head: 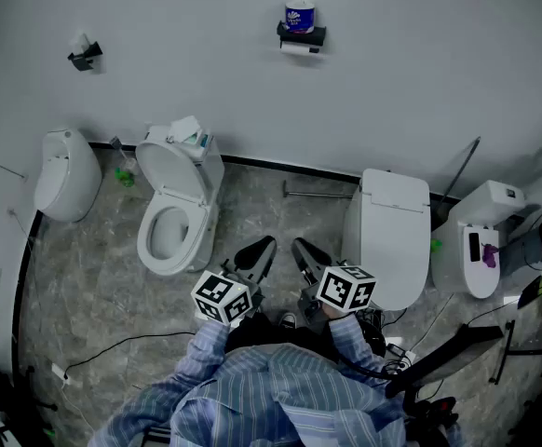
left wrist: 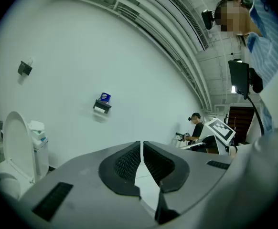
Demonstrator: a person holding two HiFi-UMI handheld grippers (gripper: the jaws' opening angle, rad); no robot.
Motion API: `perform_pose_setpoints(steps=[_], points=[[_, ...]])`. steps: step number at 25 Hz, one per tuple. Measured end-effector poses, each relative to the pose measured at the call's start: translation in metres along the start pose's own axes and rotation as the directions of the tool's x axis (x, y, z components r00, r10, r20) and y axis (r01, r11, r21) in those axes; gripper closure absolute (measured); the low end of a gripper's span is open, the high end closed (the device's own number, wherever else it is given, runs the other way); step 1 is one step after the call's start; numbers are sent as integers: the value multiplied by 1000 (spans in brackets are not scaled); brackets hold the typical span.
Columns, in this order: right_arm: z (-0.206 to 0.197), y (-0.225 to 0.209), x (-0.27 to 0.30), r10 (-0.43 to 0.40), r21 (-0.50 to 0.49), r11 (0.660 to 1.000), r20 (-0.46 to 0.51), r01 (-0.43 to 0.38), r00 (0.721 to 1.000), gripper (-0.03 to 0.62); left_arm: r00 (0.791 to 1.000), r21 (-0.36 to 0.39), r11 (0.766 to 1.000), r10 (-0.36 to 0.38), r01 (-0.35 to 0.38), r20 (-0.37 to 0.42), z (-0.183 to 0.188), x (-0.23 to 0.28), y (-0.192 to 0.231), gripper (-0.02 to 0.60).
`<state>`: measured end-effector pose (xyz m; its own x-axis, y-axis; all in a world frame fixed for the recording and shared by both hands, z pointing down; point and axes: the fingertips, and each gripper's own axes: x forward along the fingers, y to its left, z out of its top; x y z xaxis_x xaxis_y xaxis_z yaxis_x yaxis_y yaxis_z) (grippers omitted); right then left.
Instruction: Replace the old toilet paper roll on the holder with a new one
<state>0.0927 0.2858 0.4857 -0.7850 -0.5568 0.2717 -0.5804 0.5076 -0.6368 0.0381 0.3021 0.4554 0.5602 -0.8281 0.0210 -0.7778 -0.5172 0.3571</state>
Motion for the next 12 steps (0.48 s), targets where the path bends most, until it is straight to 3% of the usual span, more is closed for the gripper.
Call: perform_pose_setpoints(steps=[5, 12], points=[[9, 1, 11, -19, -20, 1000, 6, 19, 1000, 572, 1000, 45, 999, -15, 16, -11, 5, 6, 5, 561], [16, 6, 28, -28, -14, 1000, 21, 28, 999, 572, 1000, 42, 999, -13, 13, -3, 14, 6, 25, 561]])
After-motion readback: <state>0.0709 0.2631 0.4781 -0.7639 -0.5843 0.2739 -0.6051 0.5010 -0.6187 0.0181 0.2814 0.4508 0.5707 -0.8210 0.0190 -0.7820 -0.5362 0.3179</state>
